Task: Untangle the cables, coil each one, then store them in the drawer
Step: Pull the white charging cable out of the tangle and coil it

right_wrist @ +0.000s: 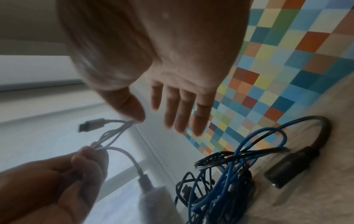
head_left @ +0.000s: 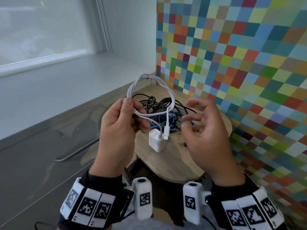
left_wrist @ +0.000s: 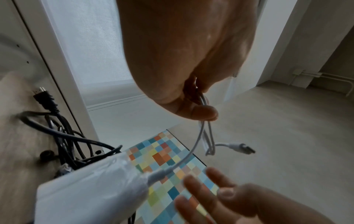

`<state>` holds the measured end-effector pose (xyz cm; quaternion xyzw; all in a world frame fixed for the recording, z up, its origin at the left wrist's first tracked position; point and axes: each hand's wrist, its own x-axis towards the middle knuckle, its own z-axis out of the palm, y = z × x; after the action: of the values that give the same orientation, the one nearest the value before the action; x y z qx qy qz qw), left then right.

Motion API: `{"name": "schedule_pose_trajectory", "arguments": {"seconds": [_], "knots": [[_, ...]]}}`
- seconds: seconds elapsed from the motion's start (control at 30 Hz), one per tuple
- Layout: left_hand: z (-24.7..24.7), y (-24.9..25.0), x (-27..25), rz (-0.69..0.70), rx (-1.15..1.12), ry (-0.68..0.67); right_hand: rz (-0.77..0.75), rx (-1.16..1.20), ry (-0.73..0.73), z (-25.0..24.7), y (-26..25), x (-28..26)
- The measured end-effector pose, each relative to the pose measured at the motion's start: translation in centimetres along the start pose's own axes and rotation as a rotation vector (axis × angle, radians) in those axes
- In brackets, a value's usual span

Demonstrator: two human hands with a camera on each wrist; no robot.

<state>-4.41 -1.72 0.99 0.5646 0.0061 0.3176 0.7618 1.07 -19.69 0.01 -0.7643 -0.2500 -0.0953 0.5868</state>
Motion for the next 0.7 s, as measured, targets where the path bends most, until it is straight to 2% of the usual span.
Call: {"name": "schedule_pose_trajectory", "arguments": {"seconds": [0.13, 0.2, 0.3, 0.4, 0.47, 0.6, 0.7], "knots": [[-0.4, 0.8, 0.1, -0.012, -0.077, 0.024, 0.102, -0.17, -0.458, 0.9, 0.3, 0.0], [-0.6, 1.2, 0.2, -0.018, -0.11, 0.031, 0.106, -0.224, -0.521, 1.8, 0.5, -0.2], [-0.8, 1.5, 0.2, -0.026, -0.135, 0.024, 0.127, -0.189, -0.475, 2.8, 0.6, -0.2], [-1.0, 1.5, 0.2, -0.034, -0.145, 0.025, 0.17, -0.041, -0.455, 3.4, 0.9, 0.0], [-1.1, 1.4, 0.3, -0.041, -0.145, 0.03, 0.208, 0.057, -0.39, 3.4, 0.9, 0.3], [-1.4, 0.8, 0.8, -0.088, -0.074, 0.039, 0.444, 0.402, -0.192, 2.5, 0.6, 1.2], [-1.6, 0.0, 1.0, -0.138, 0.012, 0.031, 0.553, 0.536, -0.096, 1.7, 1.0, 1.8]]}}
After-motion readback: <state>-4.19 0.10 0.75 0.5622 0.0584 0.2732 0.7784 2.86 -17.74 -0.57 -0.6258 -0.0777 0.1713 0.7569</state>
